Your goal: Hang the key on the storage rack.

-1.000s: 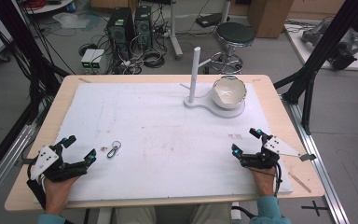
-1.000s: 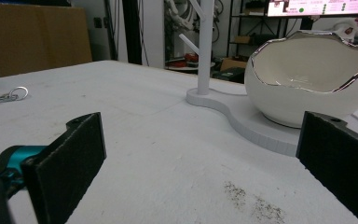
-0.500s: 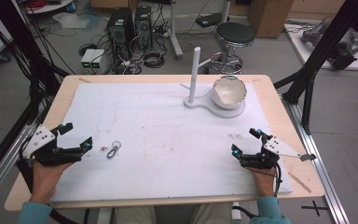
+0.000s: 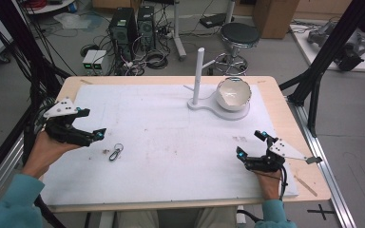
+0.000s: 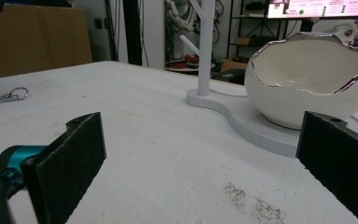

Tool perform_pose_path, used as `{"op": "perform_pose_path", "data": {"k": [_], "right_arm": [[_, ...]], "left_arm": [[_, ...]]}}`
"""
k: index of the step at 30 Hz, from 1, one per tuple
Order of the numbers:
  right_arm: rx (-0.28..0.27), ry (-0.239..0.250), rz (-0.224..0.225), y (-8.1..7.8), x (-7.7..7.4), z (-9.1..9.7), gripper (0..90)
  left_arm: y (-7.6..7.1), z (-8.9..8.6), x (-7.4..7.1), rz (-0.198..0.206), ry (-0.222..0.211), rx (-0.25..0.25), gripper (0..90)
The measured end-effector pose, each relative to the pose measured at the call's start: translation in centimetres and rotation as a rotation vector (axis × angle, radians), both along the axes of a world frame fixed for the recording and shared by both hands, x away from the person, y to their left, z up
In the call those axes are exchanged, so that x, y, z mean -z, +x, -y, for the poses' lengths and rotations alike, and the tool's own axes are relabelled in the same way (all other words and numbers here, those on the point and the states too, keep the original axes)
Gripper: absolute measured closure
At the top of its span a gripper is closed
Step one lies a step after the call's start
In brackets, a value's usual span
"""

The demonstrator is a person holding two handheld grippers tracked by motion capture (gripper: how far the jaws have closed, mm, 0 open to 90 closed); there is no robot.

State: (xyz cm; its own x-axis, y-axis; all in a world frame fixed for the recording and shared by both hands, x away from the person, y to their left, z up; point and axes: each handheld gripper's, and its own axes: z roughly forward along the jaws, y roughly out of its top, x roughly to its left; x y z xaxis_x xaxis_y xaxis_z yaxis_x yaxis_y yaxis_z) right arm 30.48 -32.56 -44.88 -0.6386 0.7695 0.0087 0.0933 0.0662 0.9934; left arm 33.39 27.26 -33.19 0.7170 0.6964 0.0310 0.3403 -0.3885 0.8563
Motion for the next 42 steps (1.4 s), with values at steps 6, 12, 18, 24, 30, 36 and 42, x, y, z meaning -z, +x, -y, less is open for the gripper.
{"op": "perform_pose_path", "data": {"k": [6, 12, 18, 24, 30, 36, 42], "right_arm": [[0.0, 0.003, -0.003, 0.0, 0.0, 0.0, 0.5], [0.001, 0.003, -0.004, 0.0, 0.0, 0.0, 0.5], [0.003, 0.0, 0.004, 0.0, 0.0, 0.1, 0.5], [0.001, 0.006, 0.0, 0.0, 0.0, 0.1, 0.5], [0.001, 0.006, 0.0, 0.0, 0.0, 0.1, 0.5], [0.003, 0.006, 0.001, 0.0, 0.0, 0.1, 0.5], [0.002, 0.009, 0.0, 0.0, 0.0, 0.1, 0.5]], "left_arm": [[1.4, 1.5, 0.5, -0.143, 0.111, 0.066, 6.2], [2.3, 2.7, 1.6, -0.194, 0.175, 0.106, 7.3], [3.2, 3.5, 2.6, -0.23, 0.249, 0.098, 7.3], [3.9, 4.1, 3.6, -0.279, 0.294, 0.096, 7.2], [4.2, 4.7, 4.4, -0.32, 0.337, 0.134, 7.2], [4.4, 5.4, 5.3, -0.357, 0.386, 0.157, 7.3], [4.7, 5.8, 6.0, -0.389, 0.411, 0.167, 8.7]]}}
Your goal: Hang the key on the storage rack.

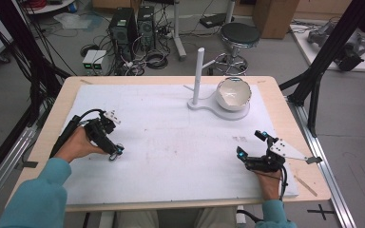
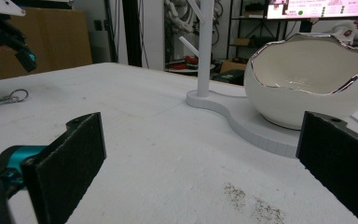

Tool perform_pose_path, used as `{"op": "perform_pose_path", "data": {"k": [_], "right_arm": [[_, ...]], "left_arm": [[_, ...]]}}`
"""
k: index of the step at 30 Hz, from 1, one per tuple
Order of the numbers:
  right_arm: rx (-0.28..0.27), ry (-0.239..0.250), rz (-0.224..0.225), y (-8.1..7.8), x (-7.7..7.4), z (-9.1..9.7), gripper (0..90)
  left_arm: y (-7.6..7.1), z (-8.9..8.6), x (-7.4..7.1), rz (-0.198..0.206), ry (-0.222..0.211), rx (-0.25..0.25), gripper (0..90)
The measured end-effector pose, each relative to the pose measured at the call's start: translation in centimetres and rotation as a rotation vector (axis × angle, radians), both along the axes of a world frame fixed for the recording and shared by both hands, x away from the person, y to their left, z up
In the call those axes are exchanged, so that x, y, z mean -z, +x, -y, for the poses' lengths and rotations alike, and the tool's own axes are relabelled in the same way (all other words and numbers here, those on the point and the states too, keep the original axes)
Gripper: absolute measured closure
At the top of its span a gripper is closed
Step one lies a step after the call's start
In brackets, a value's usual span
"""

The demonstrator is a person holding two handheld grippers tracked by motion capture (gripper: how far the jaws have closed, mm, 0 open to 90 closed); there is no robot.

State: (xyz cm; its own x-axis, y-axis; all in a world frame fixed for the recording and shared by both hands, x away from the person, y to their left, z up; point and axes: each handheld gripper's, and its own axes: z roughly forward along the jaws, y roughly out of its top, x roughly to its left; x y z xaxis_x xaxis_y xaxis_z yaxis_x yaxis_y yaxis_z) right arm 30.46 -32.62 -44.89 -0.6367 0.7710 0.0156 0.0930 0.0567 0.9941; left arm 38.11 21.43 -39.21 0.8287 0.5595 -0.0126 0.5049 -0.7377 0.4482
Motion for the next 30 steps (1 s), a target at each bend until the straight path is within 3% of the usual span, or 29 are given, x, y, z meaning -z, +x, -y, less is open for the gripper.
{"op": "perform_pose_path", "data": {"k": [19, 30], "right_arm": [[0.002, 0.0, 0.0, 0.0, 0.0, 0.0, 0.5], [0.002, -0.001, 0.001, 0.0, 0.0, 0.0, 0.5]], "left_arm": [[0.6, 0.2, 1.2, -0.106, 0.048, -0.02, 17.3], [0.6, 0.2, 1.2, -0.128, 0.049, -0.03, 32.5]]}}
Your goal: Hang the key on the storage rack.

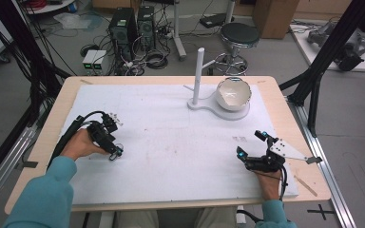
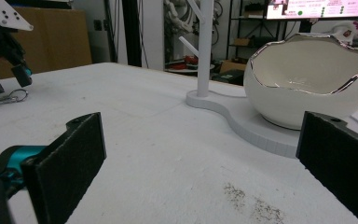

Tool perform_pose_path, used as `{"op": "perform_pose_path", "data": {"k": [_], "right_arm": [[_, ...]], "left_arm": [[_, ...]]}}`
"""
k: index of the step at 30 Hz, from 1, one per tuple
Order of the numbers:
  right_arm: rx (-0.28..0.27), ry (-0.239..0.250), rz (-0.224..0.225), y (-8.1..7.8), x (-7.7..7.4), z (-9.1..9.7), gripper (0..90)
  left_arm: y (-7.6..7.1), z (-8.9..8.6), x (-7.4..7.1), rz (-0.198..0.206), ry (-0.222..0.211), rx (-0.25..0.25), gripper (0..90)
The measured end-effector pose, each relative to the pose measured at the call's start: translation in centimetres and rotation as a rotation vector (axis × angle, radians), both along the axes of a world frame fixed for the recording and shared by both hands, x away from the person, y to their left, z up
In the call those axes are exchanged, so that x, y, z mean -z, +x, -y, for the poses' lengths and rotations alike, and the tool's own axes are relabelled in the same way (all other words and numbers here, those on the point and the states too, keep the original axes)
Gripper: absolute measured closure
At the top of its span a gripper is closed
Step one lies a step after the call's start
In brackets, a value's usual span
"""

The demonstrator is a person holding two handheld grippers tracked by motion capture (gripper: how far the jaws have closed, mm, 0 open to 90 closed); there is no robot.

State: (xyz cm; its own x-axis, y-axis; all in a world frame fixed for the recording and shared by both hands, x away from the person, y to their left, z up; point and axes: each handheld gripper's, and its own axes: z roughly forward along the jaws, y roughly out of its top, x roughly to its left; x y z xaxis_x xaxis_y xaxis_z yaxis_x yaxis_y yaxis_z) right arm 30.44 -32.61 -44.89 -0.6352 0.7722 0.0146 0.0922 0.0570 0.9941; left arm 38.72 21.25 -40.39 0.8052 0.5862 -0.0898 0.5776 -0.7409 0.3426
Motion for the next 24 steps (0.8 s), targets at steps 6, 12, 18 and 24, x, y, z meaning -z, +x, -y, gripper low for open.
{"op": "perform_pose_path", "data": {"k": [6, 12, 18, 24], "right_arm": [[0.0, 0.0, -0.001, -0.01, 0.0, 0.01, 0.5], [0.001, 0.003, -0.004, -0.03, 0.01, 0.02, 0.5], [0.001, 0.002, -0.006, -0.03, 0.0, 0.04, 0.5], [0.001, 0.002, -0.006, -0.03, 0.0, 0.03, 0.5]], "left_arm": [[0.07, 0.09, 0.14, -0.007, 0.01, 0.0, 36.8], [0.07, 0.27, 0.25, -0.015, 0.01, 0.009, 40.9], [0.08, 0.31, 0.24, -0.024, 0.008, 0.009, 45.4], [-0.02, 0.36, 0.18, -0.033, 0.001, 0.015, 50.6]]}}
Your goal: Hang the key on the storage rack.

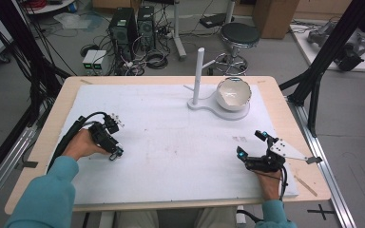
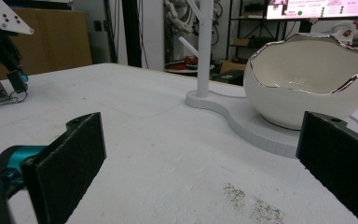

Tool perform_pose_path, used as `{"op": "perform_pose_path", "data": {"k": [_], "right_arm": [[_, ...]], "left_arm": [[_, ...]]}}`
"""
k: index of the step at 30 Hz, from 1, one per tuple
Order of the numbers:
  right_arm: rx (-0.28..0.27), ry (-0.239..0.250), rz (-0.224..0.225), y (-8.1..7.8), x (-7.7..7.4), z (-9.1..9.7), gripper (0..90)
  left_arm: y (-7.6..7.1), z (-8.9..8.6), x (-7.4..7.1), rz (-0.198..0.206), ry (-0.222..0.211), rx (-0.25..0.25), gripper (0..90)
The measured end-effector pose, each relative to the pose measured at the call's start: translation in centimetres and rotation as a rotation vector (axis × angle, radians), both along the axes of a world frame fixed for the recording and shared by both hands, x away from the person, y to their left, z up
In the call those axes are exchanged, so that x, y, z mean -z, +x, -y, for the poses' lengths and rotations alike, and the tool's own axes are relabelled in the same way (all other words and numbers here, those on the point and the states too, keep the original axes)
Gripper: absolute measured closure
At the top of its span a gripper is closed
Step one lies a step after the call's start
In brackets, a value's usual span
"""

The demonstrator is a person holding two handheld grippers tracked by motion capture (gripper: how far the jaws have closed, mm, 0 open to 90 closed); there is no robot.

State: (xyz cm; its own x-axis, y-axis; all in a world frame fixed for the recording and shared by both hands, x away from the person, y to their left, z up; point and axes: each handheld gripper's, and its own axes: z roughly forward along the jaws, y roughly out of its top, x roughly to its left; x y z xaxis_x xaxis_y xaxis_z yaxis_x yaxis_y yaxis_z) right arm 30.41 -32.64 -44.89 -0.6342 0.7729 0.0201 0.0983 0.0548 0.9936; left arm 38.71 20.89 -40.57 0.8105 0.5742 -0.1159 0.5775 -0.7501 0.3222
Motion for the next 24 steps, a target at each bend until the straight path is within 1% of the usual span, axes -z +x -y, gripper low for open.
{"op": "perform_pose_path", "data": {"k": [13, 17, 20, 21, 24], "right_arm": [[0.0, 0.0, 0.002, 0.01, 0.01, -0.01, 0.5], [0.001, -0.001, 0.002, 0.0, 0.0, -0.02, 0.5], [0.001, 0.0, 0.001, 0.0, 0.0, -0.02, 0.5], [0.001, 0.0, 0.002, 0.0, 0.0, -0.02, 0.5], [0.001, -0.002, 0.001, 0.0, 0.0, -0.01, 0.5]], "left_arm": [[-0.16, -0.05, -0.23, 0.0, -0.024, -0.01, 66.7], [-0.2, -0.07, -0.33, 0.008, -0.019, 0.004, 71.8], [-0.2, -0.12, -0.43, 0.01, -0.025, 0.007, 72.5], [-0.2, -0.16, -0.46, 0.01, -0.033, 0.006, 72.9], [-0.22, -0.33, -0.59, 0.013, -0.039, -0.003, 76.0]]}}
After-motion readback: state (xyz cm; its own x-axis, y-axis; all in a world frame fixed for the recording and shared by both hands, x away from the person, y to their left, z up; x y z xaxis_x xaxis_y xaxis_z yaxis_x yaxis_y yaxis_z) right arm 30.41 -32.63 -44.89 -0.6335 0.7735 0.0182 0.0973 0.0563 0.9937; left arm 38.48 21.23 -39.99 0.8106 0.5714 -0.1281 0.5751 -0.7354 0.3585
